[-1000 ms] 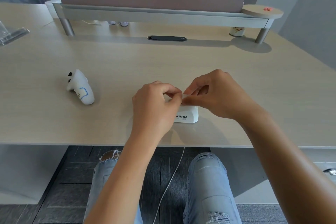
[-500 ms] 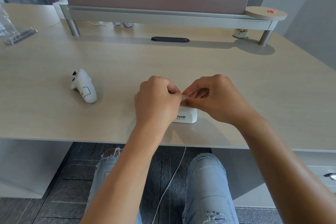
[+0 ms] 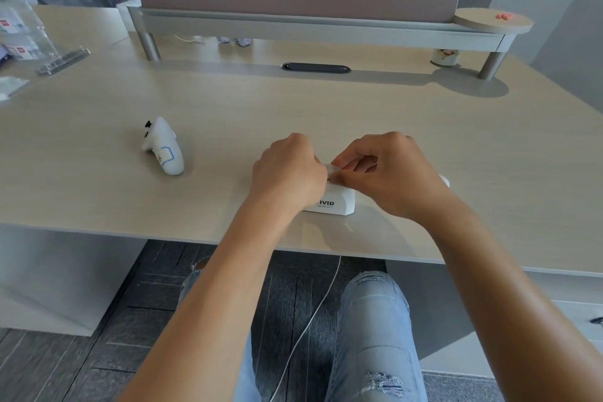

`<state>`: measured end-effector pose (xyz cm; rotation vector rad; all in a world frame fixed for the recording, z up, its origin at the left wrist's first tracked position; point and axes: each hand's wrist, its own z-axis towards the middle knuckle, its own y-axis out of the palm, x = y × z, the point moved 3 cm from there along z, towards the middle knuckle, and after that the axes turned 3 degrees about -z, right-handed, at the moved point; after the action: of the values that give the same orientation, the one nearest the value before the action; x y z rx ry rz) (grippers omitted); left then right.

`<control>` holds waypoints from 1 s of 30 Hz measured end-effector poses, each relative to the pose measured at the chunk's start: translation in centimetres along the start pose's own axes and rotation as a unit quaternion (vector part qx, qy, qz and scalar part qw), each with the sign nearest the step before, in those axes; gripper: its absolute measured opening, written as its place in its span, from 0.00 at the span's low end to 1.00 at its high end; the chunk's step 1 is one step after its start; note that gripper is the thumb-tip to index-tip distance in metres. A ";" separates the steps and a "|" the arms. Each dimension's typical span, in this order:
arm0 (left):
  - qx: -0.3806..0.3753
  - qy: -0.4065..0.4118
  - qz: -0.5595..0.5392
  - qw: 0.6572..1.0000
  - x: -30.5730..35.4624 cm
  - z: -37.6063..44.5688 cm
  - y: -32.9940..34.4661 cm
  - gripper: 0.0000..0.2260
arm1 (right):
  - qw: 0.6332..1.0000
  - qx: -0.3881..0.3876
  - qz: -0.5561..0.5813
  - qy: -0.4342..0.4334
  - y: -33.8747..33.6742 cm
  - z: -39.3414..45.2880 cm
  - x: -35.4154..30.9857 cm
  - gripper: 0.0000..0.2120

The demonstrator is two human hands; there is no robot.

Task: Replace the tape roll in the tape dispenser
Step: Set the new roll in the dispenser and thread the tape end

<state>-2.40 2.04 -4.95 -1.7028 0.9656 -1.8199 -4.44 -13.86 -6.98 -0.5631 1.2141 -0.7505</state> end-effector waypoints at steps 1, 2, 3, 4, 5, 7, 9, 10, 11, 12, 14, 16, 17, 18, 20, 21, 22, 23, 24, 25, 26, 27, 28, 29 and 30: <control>0.007 -0.003 -0.010 1.000 -0.1 0.1 0.0 0.10 | 1.000 0.000 -0.006 0.000 0.0 0.0 0.0 0.05; 0.020 -0.006 -0.022 1.000 -0.2 0.2 -0.1 0.11 | 1.000 0.001 -0.008 0.000 0.0 0.0 0.0 0.05; 0.038 -0.008 -0.037 0.999 -0.5 0.3 -0.1 0.11 | 1.000 0.002 -0.008 0.000 -0.1 0.0 0.0 0.05; 0.056 -0.006 -0.050 0.997 -0.7 0.4 -0.2 0.10 | 1.000 0.002 -0.008 0.000 -0.1 -0.1 0.0 0.05; 0.069 -0.001 -0.056 0.996 -1.0 0.5 -0.2 0.09 | 1.000 0.002 -0.007 -0.001 -0.1 -0.2 0.0 0.05; 0.077 0.008 -0.047 0.996 -1.2 0.6 -0.1 0.09 | 1.000 0.005 -0.007 -0.004 0.0 -0.2 0.0 0.05; 0.072 0.005 -0.019 0.997 -1.3 0.4 0.2 0.16 | 1.000 0.006 -0.009 -0.006 0.0 -0.1 0.0 0.04; 0.076 0.004 -0.009 0.997 -1.3 0.3 0.3 0.15 | 1.000 0.005 -0.009 -0.005 0.0 -0.1 0.0 0.04; 0.081 0.004 -0.003 0.997 -1.2 0.3 0.4 0.13 | 1.000 0.005 -0.008 -0.004 0.0 0.0 0.0 0.04; 0.091 0.008 0.000 0.996 -1.1 0.3 0.4 0.11 | 1.000 0.005 -0.007 -0.003 0.0 0.0 0.0 0.04; 0.112 0.018 0.011 0.993 -1.0 0.2 0.5 0.08 | 1.000 0.008 -0.006 -0.003 0.0 0.0 0.0 0.04; 0.127 0.028 0.020 0.991 -0.8 0.1 0.5 0.06 | 1.000 0.012 -0.005 -0.005 0.1 -0.1 0.0 0.04; 0.132 0.031 0.020 0.991 -0.6 0.1 0.5 0.05 | 1.000 0.014 -0.004 -0.006 0.1 -0.1 0.0 0.04; 0.136 0.032 0.021 0.990 -0.4 0.0 0.5 0.04 | 1.000 0.015 -0.002 -0.006 0.1 -0.1 0.0 0.04; 0.137 0.026 0.019 0.990 -0.3 0.0 0.4 0.04 | 1.000 0.016 -0.003 -0.006 0.1 -0.2 0.0 0.05; 0.135 0.021 0.017 0.990 -0.3 0.0 0.3 0.04 | 1.000 0.014 -0.005 -0.006 0.1 -0.2 -0.1 0.05; 0.132 0.017 0.014 0.991 -0.3 0.0 0.2 0.04 | 1.000 0.013 -0.007 -0.006 0.1 -0.1 -0.1 0.05; 0.127 0.013 0.012 0.992 -0.4 0.1 0.1 0.05 | 1.000 0.011 -0.009 -0.007 0.1 -0.1 -0.1 0.05; 0.123 0.011 0.011 0.992 -0.4 0.1 0.0 0.05 | 1.000 0.010 -0.012 -0.007 0.1 -0.1 -0.2 0.05; 0.119 0.008 0.012 0.993 -0.3 0.1 0.0 0.06 | 1.000 0.009 -0.015 -0.007 0.1 -0.1 -0.2 0.05; 0.117 0.007 0.014 0.993 -0.2 0.1 -0.1 0.06 | 1.000 0.008 -0.017 -0.006 0.0 -0.1 -0.2 0.05; 0.118 0.006 0.020 0.993 -0.1 0.1 -0.1 0.06 | 1.000 0.007 -0.018 -0.006 0.0 -0.1 -0.3 0.05; 0.119 0.004 0.025 0.993 0.0 0.1 -0.2 0.06 | 1.000 0.006 -0.018 -0.006 0.0 0.0 -0.3 0.05; 0.115 0.001 0.030 0.993 0.1 0.1 -0.2 0.06 | 1.000 0.006 -0.019 -0.007 0.0 0.0 -0.4 0.05; 0.107 -0.001 0.035 0.994 0.3 0.0 -0.3 0.06 | 1.000 0.007 -0.020 -0.007 0.0 0.0 -0.4 0.05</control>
<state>-2.38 2.01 -4.58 -1.5227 0.7874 -1.8042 -4.51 -13.54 -6.78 -0.5818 1.1858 -0.7869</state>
